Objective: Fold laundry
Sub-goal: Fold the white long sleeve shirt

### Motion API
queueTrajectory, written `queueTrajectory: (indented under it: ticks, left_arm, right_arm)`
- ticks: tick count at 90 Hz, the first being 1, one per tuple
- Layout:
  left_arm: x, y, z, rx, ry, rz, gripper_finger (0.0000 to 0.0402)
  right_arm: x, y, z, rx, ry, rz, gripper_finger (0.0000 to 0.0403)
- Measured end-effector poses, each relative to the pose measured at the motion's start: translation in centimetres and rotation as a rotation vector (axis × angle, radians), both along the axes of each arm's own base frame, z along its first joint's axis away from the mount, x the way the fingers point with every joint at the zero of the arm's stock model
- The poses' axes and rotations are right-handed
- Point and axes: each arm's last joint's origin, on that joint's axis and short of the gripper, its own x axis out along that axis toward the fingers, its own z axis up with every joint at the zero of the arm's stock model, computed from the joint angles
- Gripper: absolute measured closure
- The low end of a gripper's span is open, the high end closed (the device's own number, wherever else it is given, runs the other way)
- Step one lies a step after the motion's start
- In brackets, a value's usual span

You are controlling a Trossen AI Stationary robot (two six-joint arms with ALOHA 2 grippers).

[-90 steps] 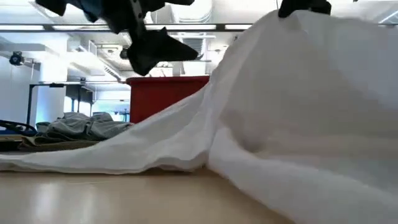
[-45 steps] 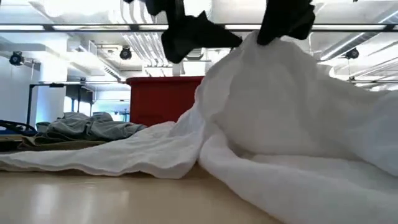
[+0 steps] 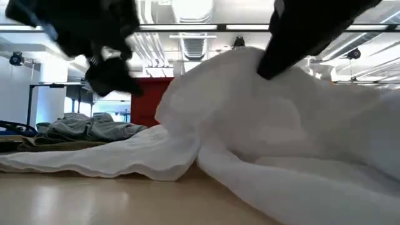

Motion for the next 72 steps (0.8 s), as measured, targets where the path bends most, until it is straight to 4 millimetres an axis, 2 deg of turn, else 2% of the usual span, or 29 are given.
queueTrajectory:
  ticks: [9,31,45,55,64,72]
  left_arm:
    - [-1.2,0.5,-1.9,0.008,0.074,0.007,0.0090]
    - [-2.5,1.1,-4.1,0.020,0.145,-0.007,0.0090]
    - [-3.8,1.7,-5.6,0.033,0.214,0.004,0.0090]
    - [-4.6,2.0,-6.1,-0.040,0.253,-0.018,0.0090]
    - [-5.8,2.1,-6.2,-0.069,0.275,-0.022,0.0090]
    - [-6.5,2.5,-6.1,-0.072,0.280,-0.004,0.0090]
  right_arm:
    - [1.1,0.5,-1.4,0.001,0.042,-0.038,0.0403]
    - [3.7,-0.3,-3.7,0.092,0.103,-0.195,0.0403]
    - [4.4,-0.2,-3.8,0.148,0.103,-0.227,0.0403]
    - [4.2,-0.2,-5.0,0.160,0.125,-0.300,0.0403]
    - [4.7,0.3,-4.6,0.205,0.091,-0.238,0.0397]
    - [5.0,0.9,-4.1,0.233,0.048,-0.157,0.0374]
